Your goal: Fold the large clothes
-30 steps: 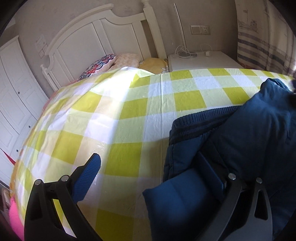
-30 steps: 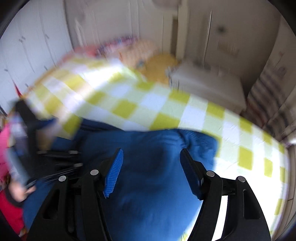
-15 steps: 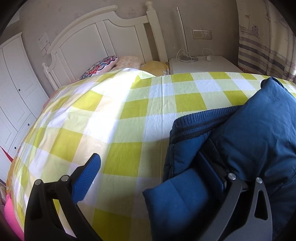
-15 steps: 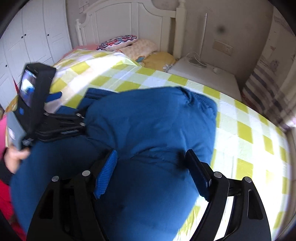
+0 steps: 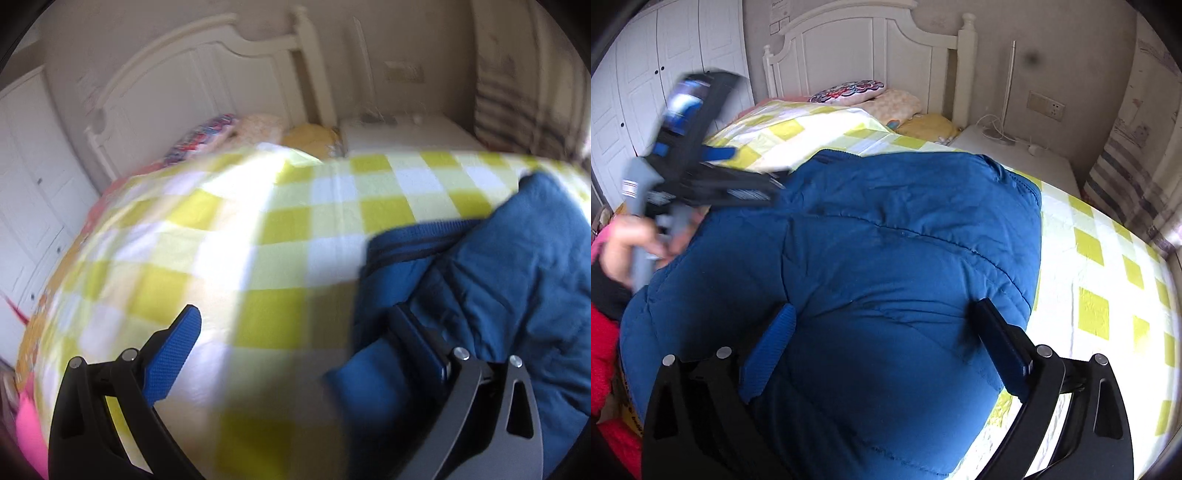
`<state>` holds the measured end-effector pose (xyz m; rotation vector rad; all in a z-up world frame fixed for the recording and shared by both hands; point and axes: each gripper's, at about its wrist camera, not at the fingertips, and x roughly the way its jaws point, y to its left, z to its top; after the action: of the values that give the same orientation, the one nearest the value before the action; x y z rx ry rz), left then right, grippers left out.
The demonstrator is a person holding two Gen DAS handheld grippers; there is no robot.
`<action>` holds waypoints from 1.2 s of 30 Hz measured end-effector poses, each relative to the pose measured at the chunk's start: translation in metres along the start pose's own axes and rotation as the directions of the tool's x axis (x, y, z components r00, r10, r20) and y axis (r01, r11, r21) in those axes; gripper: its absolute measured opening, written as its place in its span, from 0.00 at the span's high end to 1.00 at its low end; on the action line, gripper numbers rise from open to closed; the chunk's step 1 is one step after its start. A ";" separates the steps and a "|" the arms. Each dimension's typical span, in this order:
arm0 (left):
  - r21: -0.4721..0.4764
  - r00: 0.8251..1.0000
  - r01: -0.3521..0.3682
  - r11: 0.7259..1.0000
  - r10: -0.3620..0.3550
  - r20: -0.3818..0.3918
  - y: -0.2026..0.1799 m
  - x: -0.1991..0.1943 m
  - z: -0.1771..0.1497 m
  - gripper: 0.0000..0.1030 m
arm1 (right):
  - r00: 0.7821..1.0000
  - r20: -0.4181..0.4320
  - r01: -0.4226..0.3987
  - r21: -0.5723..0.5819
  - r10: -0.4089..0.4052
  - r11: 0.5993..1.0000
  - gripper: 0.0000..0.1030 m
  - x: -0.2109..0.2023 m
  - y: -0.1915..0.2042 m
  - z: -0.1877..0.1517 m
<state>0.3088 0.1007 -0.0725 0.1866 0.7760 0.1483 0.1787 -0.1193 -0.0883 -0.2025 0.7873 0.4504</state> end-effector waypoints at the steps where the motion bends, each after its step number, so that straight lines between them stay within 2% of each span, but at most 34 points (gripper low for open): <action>1: -0.013 1.000 0.001 1.000 -0.001 0.021 0.007 -0.017 -0.003 0.02 | 1.000 0.006 0.000 0.004 0.000 1.000 0.11 0.000 0.001 -0.001; 2: -0.020 0.999 0.010 1.000 -0.009 0.041 0.013 -0.035 -0.007 0.03 | 1.000 0.012 -0.002 0.009 0.002 1.000 0.11 0.000 0.000 -0.002; 4: -0.008 0.992 0.078 0.997 -0.077 0.104 0.019 -0.084 -0.025 0.03 | 1.000 0.016 -0.007 0.016 0.007 1.000 0.11 0.000 -0.001 -0.001; 6: 0.047 0.983 0.116 0.992 -0.121 0.137 0.010 -0.115 -0.047 0.03 | 1.000 0.017 -0.004 0.017 0.004 1.000 0.11 0.000 0.001 -0.001; 7: 0.092 0.985 0.113 0.989 -0.124 0.124 -0.001 -0.121 -0.061 0.03 | 1.000 0.017 -0.002 0.018 0.002 1.000 0.11 -0.001 0.001 -0.003; 9: 0.171 0.997 0.058 0.984 -0.067 0.049 -0.028 -0.106 -0.085 0.02 | 1.000 0.023 0.005 0.016 -0.006 1.000 0.11 -0.006 0.004 -0.004; 12: 0.091 0.995 0.088 0.992 -0.092 0.040 -0.023 -0.094 -0.096 0.02 | 0.999 0.003 0.040 0.041 -0.040 0.998 0.11 -0.025 0.007 -0.003; 15: 0.088 0.994 0.094 0.992 -0.099 0.047 -0.020 -0.094 -0.098 0.02 | 0.995 0.097 0.039 -0.002 -0.038 0.999 0.11 -0.070 0.024 -0.013; 18: 0.081 0.992 0.109 0.991 -0.113 0.051 -0.019 -0.093 -0.099 0.02 | 0.990 0.136 0.028 -0.017 -0.025 0.999 0.11 -0.097 0.037 -0.035; 19: 0.073 0.991 0.115 0.991 -0.119 0.053 -0.019 -0.093 -0.100 0.02 | 0.992 0.121 0.031 -0.017 -0.029 0.999 0.11 -0.094 0.039 -0.043; 21: 0.059 0.990 0.122 0.991 -0.125 0.061 -0.017 -0.092 -0.102 0.02 | 0.997 0.033 0.067 -0.050 -0.066 0.996 0.10 -0.063 0.048 -0.069; 23: 0.062 0.991 0.117 0.991 -0.121 0.065 -0.017 -0.090 -0.104 0.02 | 0.997 0.080 0.011 0.029 -0.013 1.000 0.06 -0.054 0.037 -0.083; 24: 0.065 0.991 0.114 0.991 -0.118 0.069 -0.018 -0.090 -0.105 0.02 | 0.998 0.066 -0.021 0.066 0.016 0.998 0.05 -0.054 0.029 -0.084; 26: 0.064 0.991 0.105 0.992 -0.110 0.075 -0.020 -0.091 -0.106 0.02 | 1.000 0.030 -0.006 0.065 0.004 0.998 0.06 -0.059 0.031 -0.079; 27: 0.065 0.991 0.104 0.992 -0.109 0.074 -0.019 -0.090 -0.106 0.02 | 0.999 0.028 0.027 0.040 -0.028 0.999 0.07 -0.066 0.038 -0.077; 29: 0.054 0.990 0.123 0.991 -0.126 0.069 -0.016 -0.089 -0.106 0.02 | 0.996 0.067 0.063 0.016 -0.064 0.998 0.07 -0.079 0.048 -0.078; 32: 0.018 0.984 0.164 0.986 -0.165 0.068 -0.010 -0.085 -0.109 0.02 | 0.995 0.089 0.029 0.060 -0.035 0.998 0.06 -0.076 0.049 -0.091; 36: 0.011 0.982 0.163 0.987 -0.163 0.096 -0.008 -0.086 -0.115 0.02 | 0.997 0.076 -0.030 0.115 0.022 0.993 0.04 -0.063 0.037 -0.101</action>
<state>0.1672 0.0884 -0.0960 0.1318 0.6916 -0.0171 0.0582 -0.1408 -0.1134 -0.0672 0.7410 0.4331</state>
